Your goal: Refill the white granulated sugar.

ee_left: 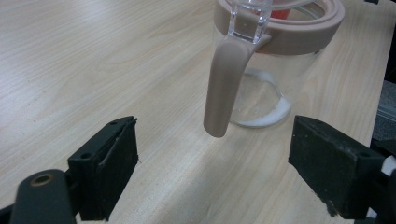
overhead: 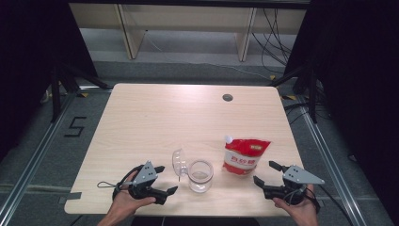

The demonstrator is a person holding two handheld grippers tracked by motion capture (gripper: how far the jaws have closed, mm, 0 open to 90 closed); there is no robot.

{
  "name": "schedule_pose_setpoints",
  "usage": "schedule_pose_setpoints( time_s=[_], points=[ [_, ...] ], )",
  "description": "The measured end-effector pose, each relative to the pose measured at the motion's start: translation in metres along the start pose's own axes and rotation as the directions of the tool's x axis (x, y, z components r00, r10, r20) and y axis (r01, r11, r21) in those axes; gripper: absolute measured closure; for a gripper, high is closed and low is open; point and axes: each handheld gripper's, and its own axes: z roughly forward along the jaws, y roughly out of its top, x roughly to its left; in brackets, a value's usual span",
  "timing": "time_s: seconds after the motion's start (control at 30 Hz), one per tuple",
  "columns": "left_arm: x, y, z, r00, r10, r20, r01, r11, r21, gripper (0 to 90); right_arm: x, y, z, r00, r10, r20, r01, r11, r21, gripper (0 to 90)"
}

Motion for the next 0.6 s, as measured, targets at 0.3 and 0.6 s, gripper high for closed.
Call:
schedule_pose_setpoints(
  time_s=[0.3, 0.6],
  points=[
    [-0.002, -0.003, 0.002, 0.9997, -0.023, -0.002, 0.023, 0.9996, -0.013, 15.2, -0.009, 0.005, 0.017, 0.9944, -0.077, -0.073, 0.075, 0.997, -0.033, 17.4],
    [-0.002, -0.003, 0.0, 0.9999, -0.012, 0.002, 0.012, 0.9999, 0.002, 15.1, -0.015, 0.012, 0.031, 0.9907, -0.1, -0.092, 0.097, 0.995, -0.037, 18.0]
  ],
)
